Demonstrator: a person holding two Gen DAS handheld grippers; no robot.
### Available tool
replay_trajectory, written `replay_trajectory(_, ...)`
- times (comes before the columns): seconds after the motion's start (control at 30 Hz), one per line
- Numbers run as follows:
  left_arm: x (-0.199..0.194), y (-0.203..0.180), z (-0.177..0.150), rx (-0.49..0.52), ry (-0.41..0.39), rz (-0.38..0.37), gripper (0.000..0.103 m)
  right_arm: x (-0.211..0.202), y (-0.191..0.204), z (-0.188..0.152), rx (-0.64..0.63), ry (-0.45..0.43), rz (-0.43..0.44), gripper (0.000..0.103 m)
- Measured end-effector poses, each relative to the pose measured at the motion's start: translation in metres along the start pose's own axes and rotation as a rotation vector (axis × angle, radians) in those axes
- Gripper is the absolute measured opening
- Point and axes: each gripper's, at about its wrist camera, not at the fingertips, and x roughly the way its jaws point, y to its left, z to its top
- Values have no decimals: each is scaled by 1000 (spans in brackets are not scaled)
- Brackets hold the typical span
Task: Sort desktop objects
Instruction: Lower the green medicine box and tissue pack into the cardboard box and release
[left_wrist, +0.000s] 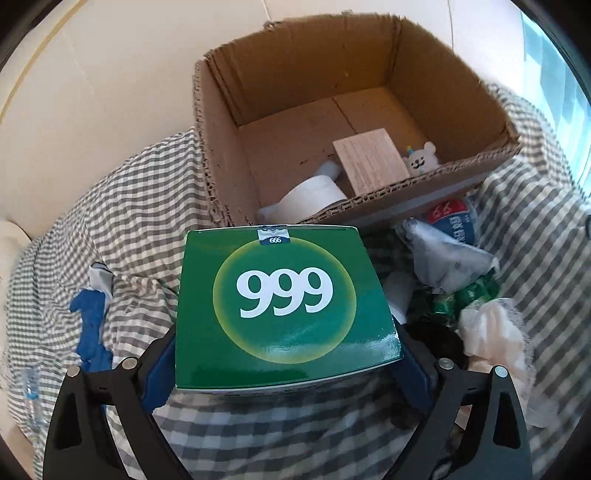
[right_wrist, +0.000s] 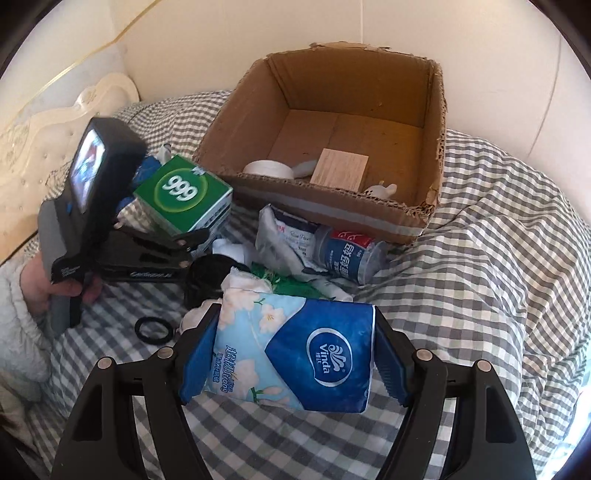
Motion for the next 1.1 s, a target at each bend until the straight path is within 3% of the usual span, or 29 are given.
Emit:
replay_trajectory(0.37,-71,23,3,-96,-122,-111,98,-29,-1,12,16,-58,-41,75)
replay_trajectory(0.6,-99,27,41,-100,-230,-161,98,-57,-2,49,-2,-157,-55,75)
replay_trajectory(0.83,-80,25,97,-85,-274,-173,98,-57,-15,104,40,-249,-41,75)
replay_trajectory(1.1,-28,32,149,-118,-272,-160,98,-9,-41,159,98,-260,-19,75)
